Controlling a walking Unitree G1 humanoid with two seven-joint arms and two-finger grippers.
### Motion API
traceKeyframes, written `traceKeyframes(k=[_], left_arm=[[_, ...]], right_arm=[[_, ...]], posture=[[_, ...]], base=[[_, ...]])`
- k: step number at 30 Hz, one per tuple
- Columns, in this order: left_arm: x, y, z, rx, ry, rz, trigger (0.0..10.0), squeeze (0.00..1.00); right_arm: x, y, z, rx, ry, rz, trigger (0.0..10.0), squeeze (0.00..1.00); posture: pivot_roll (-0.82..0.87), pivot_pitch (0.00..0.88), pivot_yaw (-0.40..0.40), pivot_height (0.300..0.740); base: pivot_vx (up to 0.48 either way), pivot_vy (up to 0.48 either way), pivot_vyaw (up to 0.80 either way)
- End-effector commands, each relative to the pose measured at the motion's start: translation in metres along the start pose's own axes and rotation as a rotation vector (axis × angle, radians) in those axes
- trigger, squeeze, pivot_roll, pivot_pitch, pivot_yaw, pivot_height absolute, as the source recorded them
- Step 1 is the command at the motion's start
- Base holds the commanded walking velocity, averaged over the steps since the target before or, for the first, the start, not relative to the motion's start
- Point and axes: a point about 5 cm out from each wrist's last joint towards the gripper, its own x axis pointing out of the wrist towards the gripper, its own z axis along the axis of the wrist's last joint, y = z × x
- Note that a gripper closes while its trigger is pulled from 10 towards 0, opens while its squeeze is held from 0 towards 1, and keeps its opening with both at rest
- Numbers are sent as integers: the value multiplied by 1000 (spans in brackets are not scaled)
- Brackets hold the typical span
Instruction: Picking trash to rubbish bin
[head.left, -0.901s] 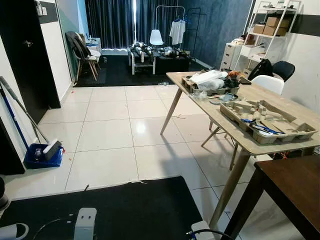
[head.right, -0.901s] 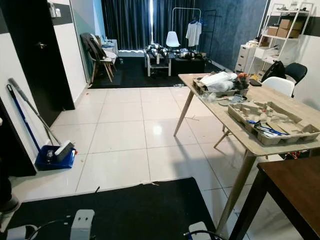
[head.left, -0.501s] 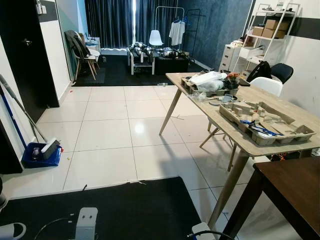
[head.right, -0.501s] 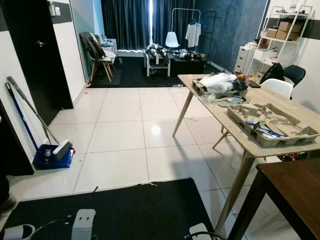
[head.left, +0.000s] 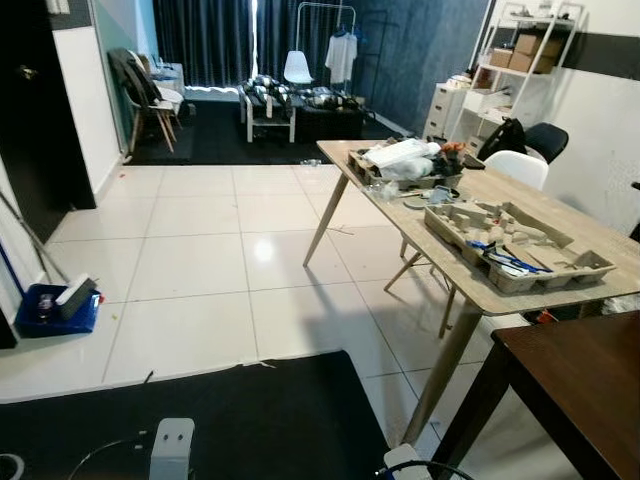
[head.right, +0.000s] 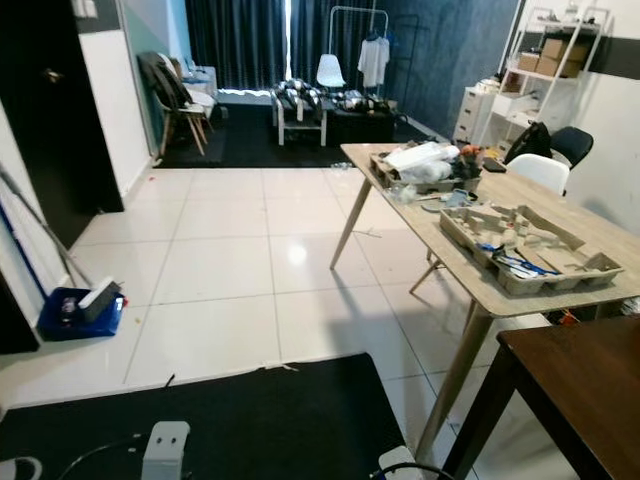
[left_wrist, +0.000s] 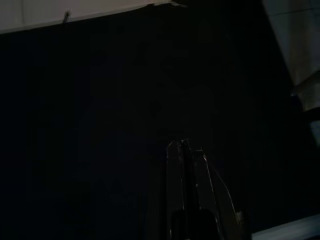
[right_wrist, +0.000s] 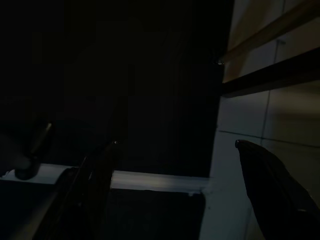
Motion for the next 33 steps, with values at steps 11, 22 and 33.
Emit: traceKeyframes(k=[11,22,33], left_arm=[[0,1,1,10,-4,-7,10000,0],[0,0,1,15,-5,-10,10000,0],[0,1,1,14,-3,-7,10000,0]], right_arm=[[2,3,5,14,-5,0,10000,0],[2,3,6,19,-8,-3,10000,0],[2,4,6,22,-7,1,10000,0]], posture=[[17,0,-59,740],[15,0,-54,740],[20,0,-52,740]], base=[[362,0,0],[352,0,0],[332,0,0]])
